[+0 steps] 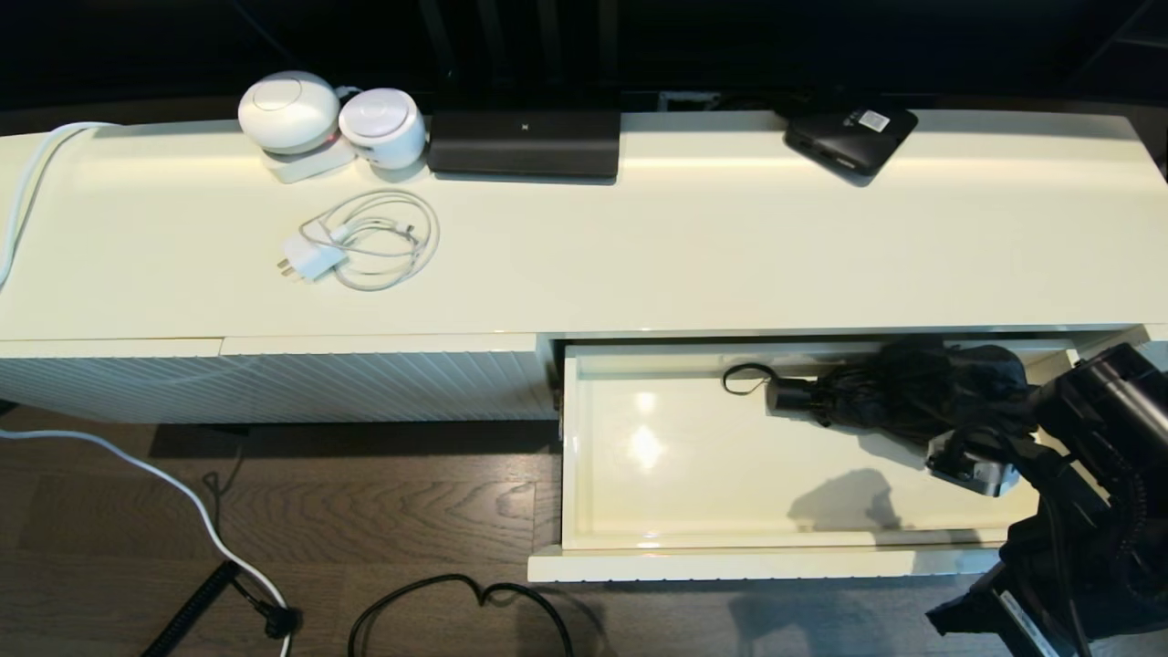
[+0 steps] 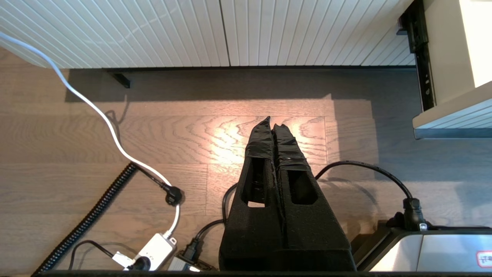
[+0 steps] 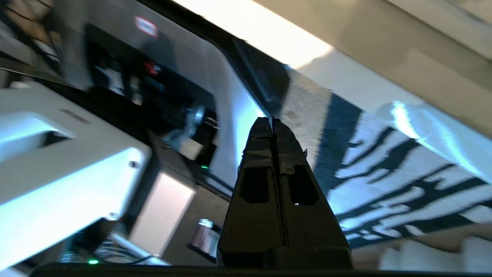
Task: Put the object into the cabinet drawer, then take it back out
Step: Close the drawer
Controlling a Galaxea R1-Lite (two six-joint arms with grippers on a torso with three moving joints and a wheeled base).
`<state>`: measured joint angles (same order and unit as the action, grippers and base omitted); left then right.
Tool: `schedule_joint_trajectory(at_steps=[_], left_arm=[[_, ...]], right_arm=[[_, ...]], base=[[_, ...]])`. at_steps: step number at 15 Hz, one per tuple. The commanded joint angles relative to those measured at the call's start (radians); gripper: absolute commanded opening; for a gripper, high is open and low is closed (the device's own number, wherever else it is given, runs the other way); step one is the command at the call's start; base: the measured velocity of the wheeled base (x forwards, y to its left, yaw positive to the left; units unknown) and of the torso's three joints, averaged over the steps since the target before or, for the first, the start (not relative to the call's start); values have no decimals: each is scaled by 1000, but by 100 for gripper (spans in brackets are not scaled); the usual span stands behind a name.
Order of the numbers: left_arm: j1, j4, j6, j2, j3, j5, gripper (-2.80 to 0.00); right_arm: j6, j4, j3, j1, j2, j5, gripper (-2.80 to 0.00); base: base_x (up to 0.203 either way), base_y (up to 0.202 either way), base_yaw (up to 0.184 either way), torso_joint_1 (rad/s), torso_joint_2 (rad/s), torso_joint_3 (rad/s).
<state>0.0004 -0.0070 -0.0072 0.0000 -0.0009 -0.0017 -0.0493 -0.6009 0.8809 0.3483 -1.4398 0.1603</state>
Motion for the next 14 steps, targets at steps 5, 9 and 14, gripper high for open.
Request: schedule_joint_trajectory(at_steps=[5,9,14], left_arm=[[0,-1,0,0,1,0,-280],[0,-1,0,0,1,0,-280],[0,-1,0,0,0,0,-280]], right_arm=[[-34,104,-49,-1,-66,-88,-280],[-29,251,-51,-17,-105,-111,-280],[-27,394,-49,-33,-97,-113,-280]], base=[[0,0,0,0,0,0],[0,0,0,0,0,0],[0,0,0,0,0,0]])
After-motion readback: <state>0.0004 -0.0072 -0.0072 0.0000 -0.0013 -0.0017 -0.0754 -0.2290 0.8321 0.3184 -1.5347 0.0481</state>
